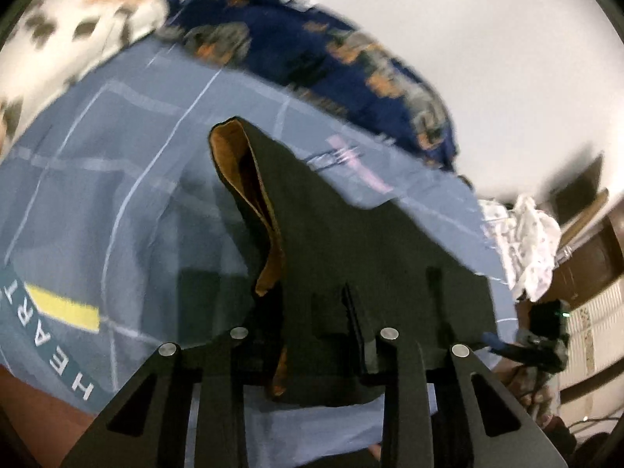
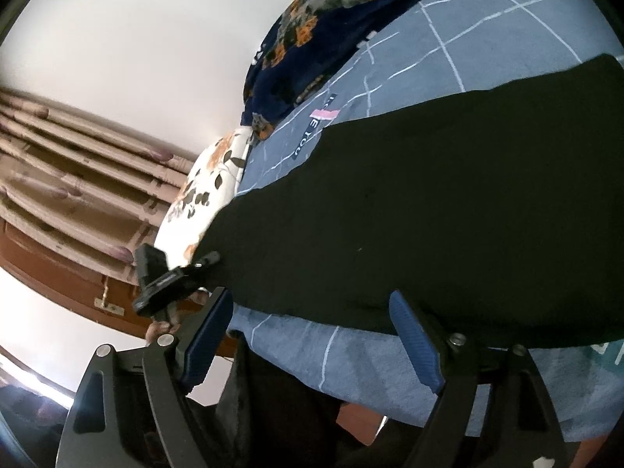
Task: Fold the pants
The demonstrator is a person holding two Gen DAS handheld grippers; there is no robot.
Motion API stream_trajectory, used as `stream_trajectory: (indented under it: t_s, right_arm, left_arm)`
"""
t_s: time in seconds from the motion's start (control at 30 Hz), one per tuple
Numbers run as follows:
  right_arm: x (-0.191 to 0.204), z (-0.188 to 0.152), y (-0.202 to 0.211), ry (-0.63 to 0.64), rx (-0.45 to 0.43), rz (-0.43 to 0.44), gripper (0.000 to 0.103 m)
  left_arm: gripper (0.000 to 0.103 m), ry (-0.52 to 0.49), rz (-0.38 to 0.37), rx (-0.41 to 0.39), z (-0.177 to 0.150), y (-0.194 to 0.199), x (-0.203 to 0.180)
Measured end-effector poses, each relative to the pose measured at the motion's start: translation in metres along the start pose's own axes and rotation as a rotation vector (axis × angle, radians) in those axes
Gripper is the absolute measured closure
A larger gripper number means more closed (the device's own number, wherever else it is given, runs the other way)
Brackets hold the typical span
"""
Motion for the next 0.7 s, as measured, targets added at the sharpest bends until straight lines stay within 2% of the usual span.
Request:
stream_trajectory:
  t_s: [0.2, 0.43, 0.6, 0.7]
  right_arm:
    - [-0.004, 0.009, 0.006, -0.048, -0.029, 0.097, 0.021]
    - [0.003, 0.032, -0.002, -0.094, -0.037, 0.277, 0.018]
    - [0.006, 0.048, -0.015, -0.143, -0.021, 0.393, 0.017]
    - [0.010, 0.057, -0.020, -0.151, -0.010, 0.448, 0.017]
  left_arm:
    - [0.073, -0.116, -0.047, -0.041, 0.009, 0.012, -0.065]
    - [0.075, -0.264, -0.120, 0.000, 0.008, -0.012, -0.149]
    - [0.075, -0.344, -0.105, 0.058, -0.003, -0.048, -0.190]
    - [0.075, -0.417, -0.050, 0.072, -0.012, -0.068, -0.212]
Point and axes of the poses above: each gripper's, at about its wrist camera, not at the fingertips, and y roughly against the way its jaws point, x to its left, z to its top, the point moved 1 cm from there along -y, roughly the way its jaws point, and after that the axes turned 14 degrees about x, right-handed, at the moved point
